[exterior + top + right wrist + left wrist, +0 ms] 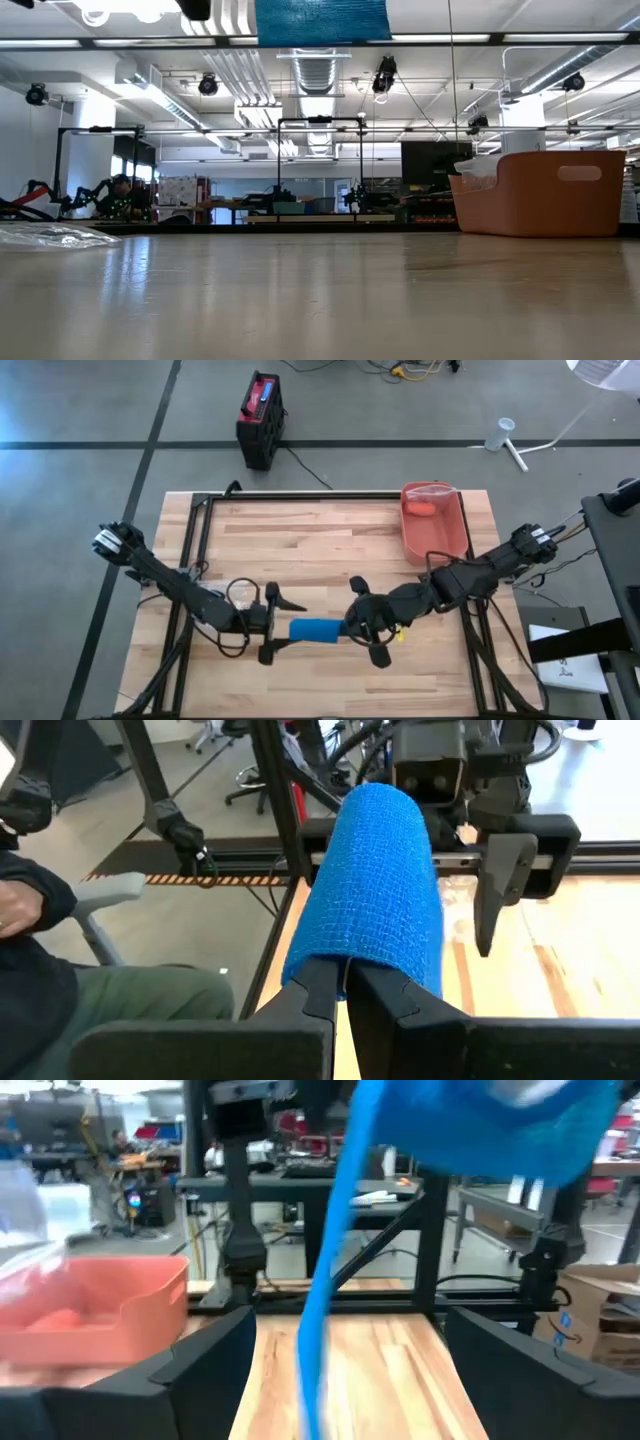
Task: Roll bandage
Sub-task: Roll the blue bandage
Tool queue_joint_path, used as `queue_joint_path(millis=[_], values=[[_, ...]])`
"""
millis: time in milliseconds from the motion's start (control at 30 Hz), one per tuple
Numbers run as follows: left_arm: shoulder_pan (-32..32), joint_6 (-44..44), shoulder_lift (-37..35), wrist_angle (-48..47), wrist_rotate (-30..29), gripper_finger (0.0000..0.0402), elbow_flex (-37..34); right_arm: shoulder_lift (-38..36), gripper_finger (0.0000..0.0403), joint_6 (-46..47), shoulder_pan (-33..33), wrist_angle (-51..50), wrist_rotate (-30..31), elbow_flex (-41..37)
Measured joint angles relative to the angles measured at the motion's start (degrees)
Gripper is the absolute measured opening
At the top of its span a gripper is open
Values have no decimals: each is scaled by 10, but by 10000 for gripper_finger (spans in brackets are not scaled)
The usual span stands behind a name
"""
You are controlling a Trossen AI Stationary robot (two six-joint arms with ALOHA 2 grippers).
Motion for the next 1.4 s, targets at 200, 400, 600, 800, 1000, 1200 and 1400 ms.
queue_joint_path(millis=[200, 400, 600, 800, 1000, 1200, 1400], values=[[14, 23, 40, -3, -10, 310, 50, 0, 8, 0, 0, 0, 0, 0], [24, 15, 58, -32, -64, 220, 80, 0, 8, -9, 9, 7, -2, 0], [23, 29, 54, -33, -64, 24, 85, -2, 8, -15, 16, 7, -6, 0], [26, 77, 25, -33, -83, 5, 86, 2, 8, -15, 17, 3, -37, 0], [27, 178, -35, -94, -85, 1, 136, 26, 8, -8, 17, -5, -50, -1], [27, 197, -59, -324, -83, 0, 258, 56, 8, -9, 17, 0, -50, -1], [10, 195, -46, -466, -79, 0, 359, 83, 8, -16, 19, 20, -49, -1]])
